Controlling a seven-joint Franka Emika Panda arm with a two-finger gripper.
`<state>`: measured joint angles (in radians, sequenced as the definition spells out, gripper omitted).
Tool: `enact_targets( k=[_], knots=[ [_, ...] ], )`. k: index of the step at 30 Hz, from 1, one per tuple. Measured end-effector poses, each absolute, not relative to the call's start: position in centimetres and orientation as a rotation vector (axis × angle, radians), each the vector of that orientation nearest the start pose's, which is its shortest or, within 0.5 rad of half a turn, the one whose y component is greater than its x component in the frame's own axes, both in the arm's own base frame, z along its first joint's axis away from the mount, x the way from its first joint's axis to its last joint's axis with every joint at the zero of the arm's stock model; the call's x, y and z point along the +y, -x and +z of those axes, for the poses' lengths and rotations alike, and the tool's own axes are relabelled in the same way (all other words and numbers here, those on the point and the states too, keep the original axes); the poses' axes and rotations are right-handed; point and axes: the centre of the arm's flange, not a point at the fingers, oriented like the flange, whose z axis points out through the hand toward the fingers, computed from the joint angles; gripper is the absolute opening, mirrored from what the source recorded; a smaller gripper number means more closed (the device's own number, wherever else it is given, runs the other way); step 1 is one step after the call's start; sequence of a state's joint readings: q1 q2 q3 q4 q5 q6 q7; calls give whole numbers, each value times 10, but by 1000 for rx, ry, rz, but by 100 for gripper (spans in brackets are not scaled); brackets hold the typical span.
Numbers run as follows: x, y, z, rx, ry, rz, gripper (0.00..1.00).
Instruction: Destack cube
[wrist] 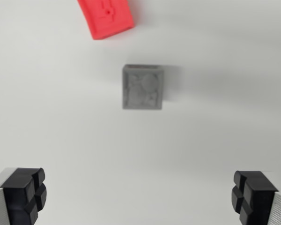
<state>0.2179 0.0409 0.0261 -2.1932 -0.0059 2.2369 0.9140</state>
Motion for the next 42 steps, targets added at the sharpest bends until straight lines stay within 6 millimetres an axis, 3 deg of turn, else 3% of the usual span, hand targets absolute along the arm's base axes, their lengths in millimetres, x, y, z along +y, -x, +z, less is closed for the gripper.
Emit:
enact_targets(
  k=[18, 42],
  knots=[
    [130, -521, 410, 1028, 2971, -7, 100],
    [130, -522, 412, 1029, 2972, -4, 100]
  ],
)
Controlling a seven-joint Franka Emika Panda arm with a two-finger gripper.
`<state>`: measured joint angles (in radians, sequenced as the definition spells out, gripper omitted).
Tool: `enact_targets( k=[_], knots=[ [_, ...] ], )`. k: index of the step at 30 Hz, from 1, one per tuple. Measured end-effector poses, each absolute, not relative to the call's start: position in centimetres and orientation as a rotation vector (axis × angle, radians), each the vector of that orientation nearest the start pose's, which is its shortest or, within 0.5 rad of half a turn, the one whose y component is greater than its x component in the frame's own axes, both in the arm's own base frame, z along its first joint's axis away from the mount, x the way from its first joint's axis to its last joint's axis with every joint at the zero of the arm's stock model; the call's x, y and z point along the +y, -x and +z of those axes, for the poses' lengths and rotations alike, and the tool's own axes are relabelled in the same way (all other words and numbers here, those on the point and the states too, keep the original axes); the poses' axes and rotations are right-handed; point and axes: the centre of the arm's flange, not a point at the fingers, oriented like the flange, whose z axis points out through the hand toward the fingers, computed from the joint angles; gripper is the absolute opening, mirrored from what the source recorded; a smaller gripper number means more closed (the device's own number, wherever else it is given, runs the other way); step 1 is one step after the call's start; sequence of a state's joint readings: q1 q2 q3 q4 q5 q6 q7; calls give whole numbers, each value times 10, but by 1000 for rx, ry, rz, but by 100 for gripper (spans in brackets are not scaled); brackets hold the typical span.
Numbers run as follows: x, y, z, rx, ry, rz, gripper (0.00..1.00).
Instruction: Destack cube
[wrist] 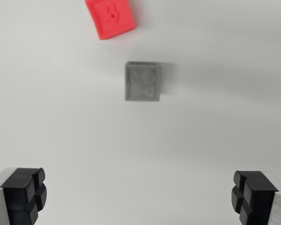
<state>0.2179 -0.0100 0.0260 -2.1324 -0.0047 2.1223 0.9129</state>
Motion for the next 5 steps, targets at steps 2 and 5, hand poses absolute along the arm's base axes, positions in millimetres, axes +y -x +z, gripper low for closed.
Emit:
enact_targets(
  k=[2, 5],
  knots=[
    [130, -522, 412, 1029, 2972, -4, 100],
    [130, -522, 412, 1029, 2972, -4, 100]
  ],
)
